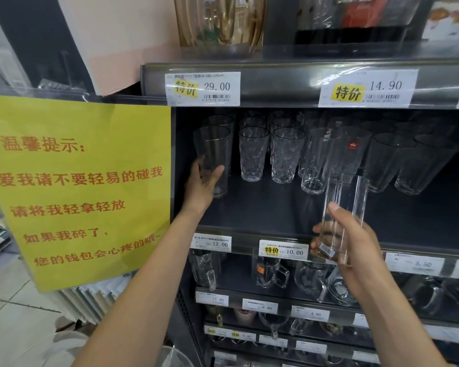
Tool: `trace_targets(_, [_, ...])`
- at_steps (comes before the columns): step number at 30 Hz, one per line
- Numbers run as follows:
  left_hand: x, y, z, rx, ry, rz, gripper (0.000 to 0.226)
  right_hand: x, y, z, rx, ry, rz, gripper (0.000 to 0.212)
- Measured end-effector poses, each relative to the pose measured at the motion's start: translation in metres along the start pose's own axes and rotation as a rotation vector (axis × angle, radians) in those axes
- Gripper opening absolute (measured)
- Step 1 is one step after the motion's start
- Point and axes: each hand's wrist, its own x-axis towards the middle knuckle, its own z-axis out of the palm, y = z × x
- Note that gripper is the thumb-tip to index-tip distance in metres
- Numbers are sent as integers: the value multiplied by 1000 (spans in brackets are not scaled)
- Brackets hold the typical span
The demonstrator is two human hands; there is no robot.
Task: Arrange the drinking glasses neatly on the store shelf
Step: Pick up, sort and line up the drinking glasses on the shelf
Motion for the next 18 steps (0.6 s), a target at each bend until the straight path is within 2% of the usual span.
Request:
trace_targets(5, [-2, -4, 1, 18, 20, -28, 72, -3, 0, -3, -27, 4, -5, 44])
trace_targets(9, [-10, -3, 2, 149, 91, 26, 97, -6, -2, -10, -70, 30, -8, 43])
trace_targets(13, [-36, 7, 13, 260, 273, 155, 79, -8, -6, -21, -103, 68, -1, 49])
trace_targets(18, [-73, 9, 37, 196, 259, 362, 39, -17, -14, -46, -129, 138, -16, 45])
